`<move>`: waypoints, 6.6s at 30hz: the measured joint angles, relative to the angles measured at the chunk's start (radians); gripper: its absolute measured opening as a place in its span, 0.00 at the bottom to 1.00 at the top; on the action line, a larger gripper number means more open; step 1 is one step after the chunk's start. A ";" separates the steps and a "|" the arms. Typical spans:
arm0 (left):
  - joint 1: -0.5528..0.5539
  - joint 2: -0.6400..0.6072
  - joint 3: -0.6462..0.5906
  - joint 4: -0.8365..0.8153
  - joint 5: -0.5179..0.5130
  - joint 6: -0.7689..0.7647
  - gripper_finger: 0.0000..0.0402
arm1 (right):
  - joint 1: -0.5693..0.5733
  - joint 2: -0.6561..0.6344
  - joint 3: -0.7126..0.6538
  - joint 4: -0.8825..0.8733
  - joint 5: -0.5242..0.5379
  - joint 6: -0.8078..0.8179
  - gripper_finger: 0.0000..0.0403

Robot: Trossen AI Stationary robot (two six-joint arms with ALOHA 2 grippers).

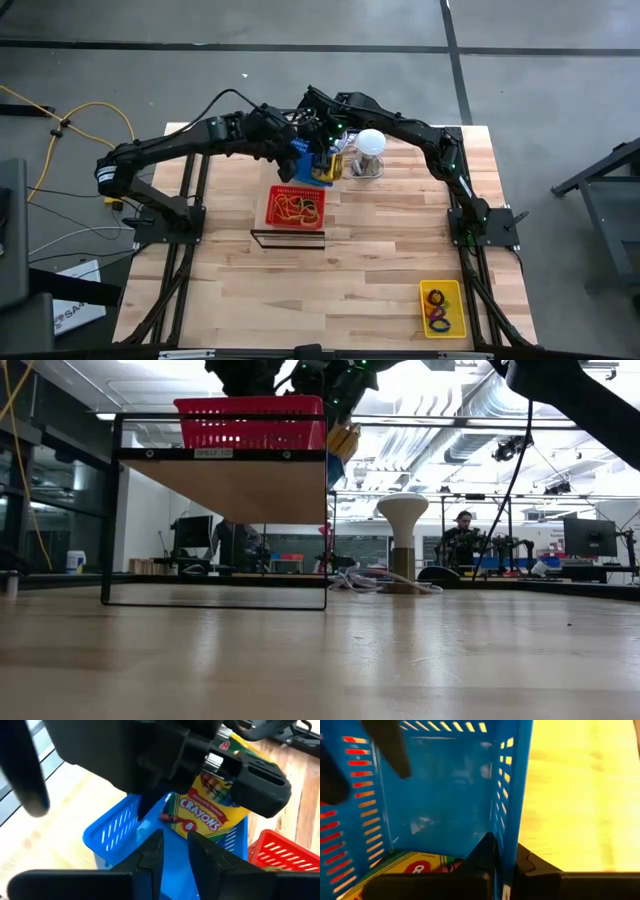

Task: Pick & Place Office Desk Supplies
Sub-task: Put the blue bin on the shelf

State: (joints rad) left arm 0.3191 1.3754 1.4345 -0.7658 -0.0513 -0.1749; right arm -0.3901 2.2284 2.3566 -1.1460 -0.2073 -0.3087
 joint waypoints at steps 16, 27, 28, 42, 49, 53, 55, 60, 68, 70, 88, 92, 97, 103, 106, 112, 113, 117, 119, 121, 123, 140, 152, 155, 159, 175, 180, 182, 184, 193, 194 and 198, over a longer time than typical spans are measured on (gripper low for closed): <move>0.000 -0.001 0.002 -0.025 -0.017 0.000 0.21 | 0.011 0.000 0.000 0.009 -0.002 0.002 0.18; 0.004 -0.002 0.002 -0.057 -0.039 -0.009 0.21 | 0.016 -0.002 -0.001 0.017 -0.004 0.002 0.17; 0.006 -0.002 0.002 -0.063 -0.039 -0.012 0.21 | 0.017 -0.005 -0.002 0.018 -0.003 0.002 0.17; 0.019 -0.003 0.003 -0.077 -0.030 -0.025 0.21 | 0.024 -0.089 -0.002 0.056 0.071 0.001 0.17; 0.019 -0.003 0.003 -0.086 -0.030 -0.029 0.21 | 0.024 -0.122 -0.001 -0.055 0.381 0.040 0.17; 0.019 -0.003 0.003 -0.090 -0.030 -0.029 0.21 | 0.020 -0.123 -0.001 -0.190 0.425 0.130 0.17; 0.019 -0.003 0.003 -0.091 -0.029 -0.028 0.21 | 0.018 -0.123 -0.001 -0.261 0.433 0.161 0.17; 0.019 -0.003 0.003 -0.103 -0.029 -0.028 0.21 | 0.019 -0.123 -0.001 -0.314 0.498 0.207 0.17; 0.019 -0.003 0.003 -0.158 -0.029 -0.042 0.21 | 0.027 -0.134 0.000 -0.332 0.497 0.219 0.17; 0.019 -0.003 0.003 -0.168 -0.029 -0.057 0.21 | 0.030 -0.134 0.000 -0.333 0.497 0.219 0.17; 0.034 -0.003 0.003 -0.216 -0.033 -0.081 0.21 | 0.045 -0.134 0.000 -0.347 0.493 0.222 0.17; 0.034 -0.008 0.003 -0.218 -0.086 -0.066 0.21 | 0.045 -0.134 0.000 -0.353 0.492 0.231 0.17; 0.034 -0.059 0.003 -0.216 -0.163 -0.062 0.21 | 0.045 -0.134 0.000 -0.360 0.492 0.232 0.17; 0.034 -0.140 0.003 -0.214 -0.164 -0.078 0.21 | 0.045 -0.134 0.000 -0.360 0.393 0.234 0.17; 0.034 -0.167 0.003 -0.214 -0.164 -0.085 0.21 | 0.049 -0.134 0.000 -0.360 0.323 0.238 0.17; 0.034 -0.183 0.003 -0.217 -0.163 -0.094 0.21 | 0.077 -0.134 0.000 -0.359 0.303 0.239 0.17; 0.034 -0.183 0.003 -0.219 -0.163 -0.094 0.21 | 0.085 -0.134 0.000 -0.358 0.298 0.239 0.17; 0.034 -0.183 0.003 -0.219 -0.163 -0.095 0.21 | 0.111 -0.134 0.000 -0.353 0.239 0.238 0.17; 0.034 -0.183 0.003 -0.219 -0.163 -0.095 0.21 | 0.125 -0.134 0.000 -0.335 0.218 0.235 0.17; 0.034 -0.183 0.003 -0.219 -0.163 -0.095 0.21 | 0.138 -0.134 0.000 -0.299 0.198 0.229 0.17; 0.034 -0.183 0.003 -0.219 -0.162 -0.095 0.21 | 0.151 -0.134 0.000 -0.259 0.194 0.227 0.17; 0.015 -0.183 0.003 -0.233 -0.162 -0.095 0.21 | 0.210 -0.134 0.000 -0.057 0.041 0.180 0.17; 0.015 -0.183 0.003 -0.256 -0.162 -0.107 0.21 | 0.207 -0.152 -0.001 -0.037 0.053 0.181 0.17; 0.015 -0.183 0.003 -0.256 -0.162 -0.108 0.21 | 0.201 -0.166 -0.001 -0.083 0.096 0.182 0.17; 0.015 -0.183 0.003 -0.263 -0.158 -0.112 0.21 | 0.196 -0.157 0.000 -0.113 0.103 0.190 0.17; -0.024 -0.182 0.003 -0.273 -0.156 -0.114 0.21 | 0.172 -0.108 -0.016 -0.009 0.034 0.182 0.17; -0.024 -0.182 0.003 -0.275 -0.157 -0.114 0.21 | 0.171 -0.108 -0.016 0.003 0.033 0.184 0.17; -0.024 -0.182 0.003 -0.275 -0.158 -0.114 0.21 | 0.171 -0.108 -0.016 0.003 0.032 0.190 0.17; -0.024 -0.182 0.003 -0.276 -0.158 -0.114 0.21 | 0.167 -0.108 -0.017 -0.002 0.025 0.198 0.17; -0.024 -0.182 0.003 -0.278 -0.159 -0.114 0.21 | 0.159 -0.109 -0.124 0.080 0.006 0.199 0.17; -0.024 -0.182 0.003 -0.278 -0.160 -0.114 0.21 | 0.158 -0.109 -0.133 0.086 -0.001 0.198 0.17; -0.024 -0.182 0.003 -0.278 -0.160 -0.114 0.21 | 0.153 -0.109 -0.143 0.101 -0.009 0.200 0.17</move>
State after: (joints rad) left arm 0.2951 1.1931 1.4372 -1.0435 -0.2111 -0.2890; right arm -0.2367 2.1198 2.2135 -1.0454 -0.2165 -0.1089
